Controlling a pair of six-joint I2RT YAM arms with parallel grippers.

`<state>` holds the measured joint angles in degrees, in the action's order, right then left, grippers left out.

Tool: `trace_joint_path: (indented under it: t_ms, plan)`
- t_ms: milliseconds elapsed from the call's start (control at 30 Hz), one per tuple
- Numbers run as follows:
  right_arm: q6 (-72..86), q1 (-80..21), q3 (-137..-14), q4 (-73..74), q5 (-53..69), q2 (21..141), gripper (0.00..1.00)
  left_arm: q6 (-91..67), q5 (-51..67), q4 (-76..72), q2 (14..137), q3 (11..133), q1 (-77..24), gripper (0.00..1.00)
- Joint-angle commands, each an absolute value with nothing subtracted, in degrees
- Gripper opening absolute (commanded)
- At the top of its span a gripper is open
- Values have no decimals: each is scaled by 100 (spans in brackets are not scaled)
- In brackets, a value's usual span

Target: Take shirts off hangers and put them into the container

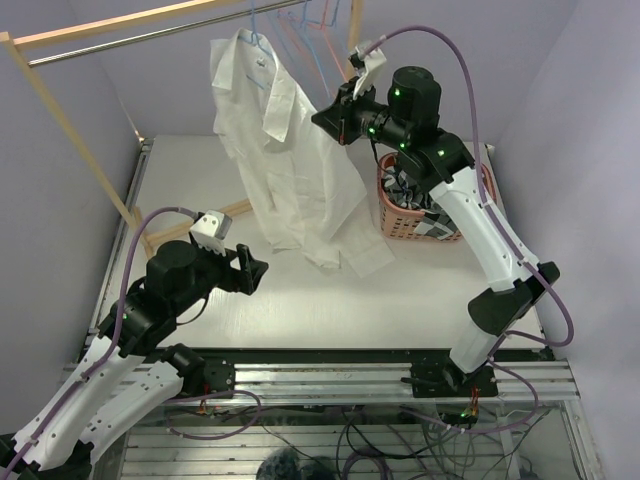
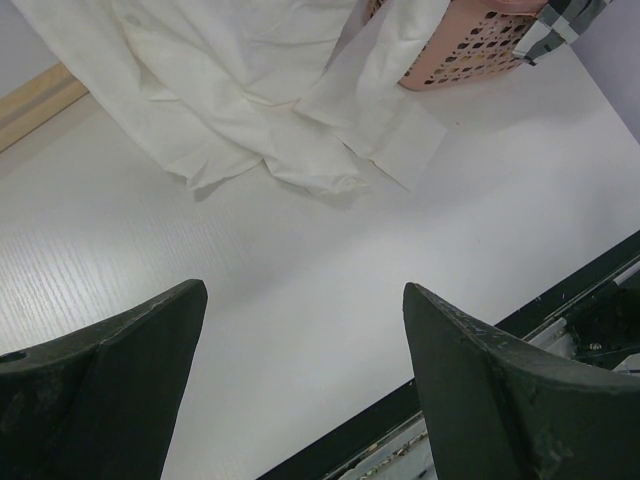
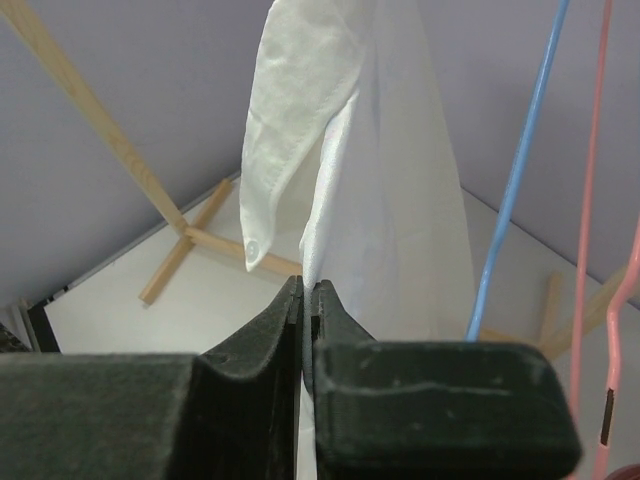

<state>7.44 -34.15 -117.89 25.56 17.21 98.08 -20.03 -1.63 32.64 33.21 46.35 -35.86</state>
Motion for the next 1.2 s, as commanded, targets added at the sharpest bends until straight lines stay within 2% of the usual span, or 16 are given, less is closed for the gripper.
trace_joint_path:
  t_ms: [0, 233, 333, 667, 733, 833, 867, 933, 1167]
  plan:
    - [1108, -3407, -11791, 1963, 1766, 9639, 0, -2057, -268, 3261, 3295, 4646, -3647, 92]
    - [1520, -3410, -11073, 550, 1960, 9143, 0, -2064, -273, 3280, 3368, 4662, -3656, 94]
    - [1562, -3411, -11101, 402, 1917, 9070, 0, -2063, -277, 3300, 3445, 4688, -3656, 100]
    - [1580, -3415, -11186, 306, 1899, 8698, 0, -2093, -246, 3390, 3963, 4846, -3656, 100]
    - [1602, -3408, -11236, 279, 1908, 8711, 0, -2068, -186, 3348, 3896, 4818, -3651, 90]
    - [1669, -3402, -11475, 440, 2050, 8898, 0, -2048, -201, 3307, 3710, 4770, -3656, 65]
    - [1695, -3411, -11519, 490, 2134, 8960, 0, -2052, -235, 3309, 3659, 4760, -3652, 59]
    - [1729, -3410, -11535, 601, 2303, 9052, 0, -2073, -302, 3305, 3568, 4739, -3656, 57]
    - [1346, -3412, -11396, 1316, 2530, 9236, 0, -2087, -308, 3322, 3610, 4735, -3656, 58]
